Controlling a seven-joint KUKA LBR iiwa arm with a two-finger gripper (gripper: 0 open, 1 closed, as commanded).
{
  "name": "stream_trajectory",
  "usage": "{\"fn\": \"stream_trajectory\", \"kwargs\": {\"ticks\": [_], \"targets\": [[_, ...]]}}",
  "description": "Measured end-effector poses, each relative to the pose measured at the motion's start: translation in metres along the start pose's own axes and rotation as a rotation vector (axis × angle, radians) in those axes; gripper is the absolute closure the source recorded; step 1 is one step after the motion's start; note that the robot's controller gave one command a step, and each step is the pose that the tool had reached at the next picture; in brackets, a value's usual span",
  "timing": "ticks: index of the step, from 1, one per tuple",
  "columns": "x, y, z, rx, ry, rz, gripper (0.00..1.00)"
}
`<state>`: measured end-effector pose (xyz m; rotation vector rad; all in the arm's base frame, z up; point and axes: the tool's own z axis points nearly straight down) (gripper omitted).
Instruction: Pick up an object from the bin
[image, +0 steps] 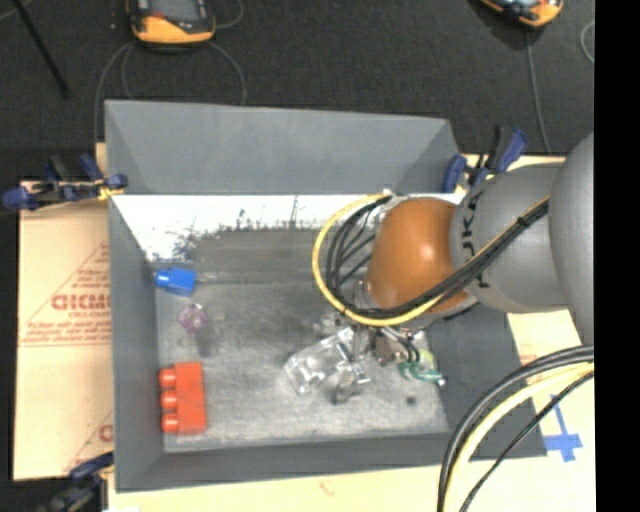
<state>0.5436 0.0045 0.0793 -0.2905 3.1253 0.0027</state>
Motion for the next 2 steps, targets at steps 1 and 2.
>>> {"fn": "stream_trajectory", "kwargs": {"ticks": [1,2], "targets": [[-0.001,0.000,-0.003,0.001,-0.003,-0.002,1.00],[-0.018,-0.023,-0.147,0.006,-0.005,0.011,1.00]]}}
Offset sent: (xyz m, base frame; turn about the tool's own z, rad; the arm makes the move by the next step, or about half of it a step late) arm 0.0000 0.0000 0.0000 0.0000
